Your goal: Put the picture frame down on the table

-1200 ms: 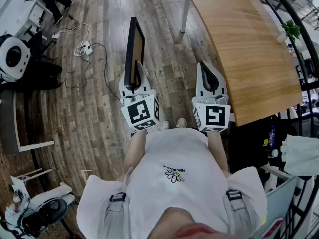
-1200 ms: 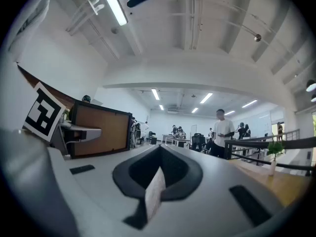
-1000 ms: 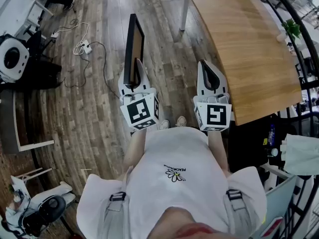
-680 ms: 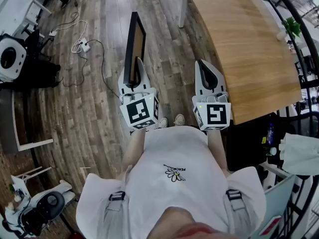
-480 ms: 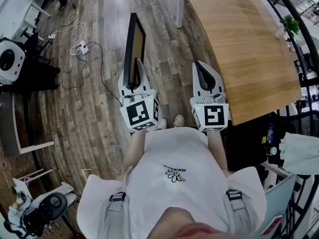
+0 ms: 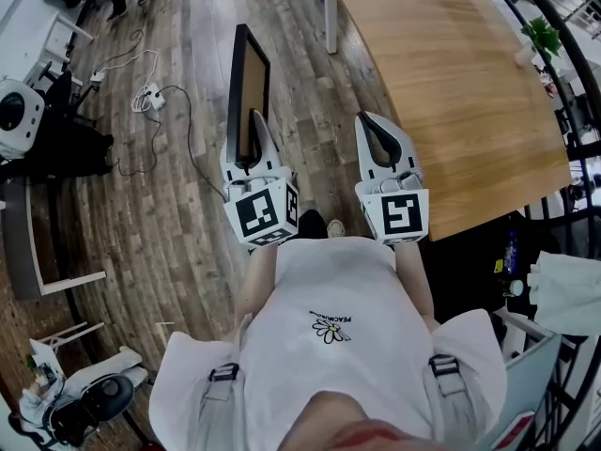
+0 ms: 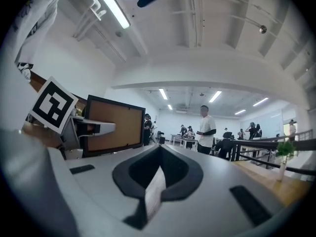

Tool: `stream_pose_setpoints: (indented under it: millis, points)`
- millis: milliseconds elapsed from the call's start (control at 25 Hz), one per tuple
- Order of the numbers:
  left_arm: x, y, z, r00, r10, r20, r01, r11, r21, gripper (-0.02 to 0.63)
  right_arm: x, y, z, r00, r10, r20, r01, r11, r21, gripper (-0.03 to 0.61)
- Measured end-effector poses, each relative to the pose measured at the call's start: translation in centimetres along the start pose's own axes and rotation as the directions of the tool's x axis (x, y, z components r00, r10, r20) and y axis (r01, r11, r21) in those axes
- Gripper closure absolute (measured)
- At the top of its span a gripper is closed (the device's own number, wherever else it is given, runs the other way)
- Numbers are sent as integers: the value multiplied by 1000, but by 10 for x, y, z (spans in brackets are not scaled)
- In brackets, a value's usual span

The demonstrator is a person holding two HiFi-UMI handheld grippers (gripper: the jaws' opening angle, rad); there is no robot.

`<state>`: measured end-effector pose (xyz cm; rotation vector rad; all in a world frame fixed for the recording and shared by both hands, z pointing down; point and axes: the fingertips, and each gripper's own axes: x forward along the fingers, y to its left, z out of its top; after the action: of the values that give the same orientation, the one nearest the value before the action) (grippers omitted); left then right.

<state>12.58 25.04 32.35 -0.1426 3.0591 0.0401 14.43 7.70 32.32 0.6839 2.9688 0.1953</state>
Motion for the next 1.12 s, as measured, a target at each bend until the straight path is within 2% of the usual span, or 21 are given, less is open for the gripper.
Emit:
stream_pose_setpoints:
  millis: [240, 360, 640, 800, 1120]
  points:
    - [11, 0, 1, 1000, 20, 18, -19, 998, -53, 591, 2, -8, -9, 1000, -4, 2, 4, 1000, 16, 569]
    - [21, 3, 1, 999, 19, 28, -17, 998, -53, 589, 6, -14, -10, 1000, -16, 2, 16, 1000, 8, 569]
    - [73, -7, -7, 998, -25, 58, 30, 996, -81, 589, 32, -45, -16, 999, -51, 9, 51, 998, -23, 569]
    - [108, -9, -3, 995, -60, 75, 65, 995, -72, 589, 59, -65, -22, 996, -87, 12, 87, 996, 6, 569]
    - [199, 26, -9, 992, -98, 83, 102, 994, -45, 589, 151, -78, -39, 992, -127, -14, 127, 992, 18, 569]
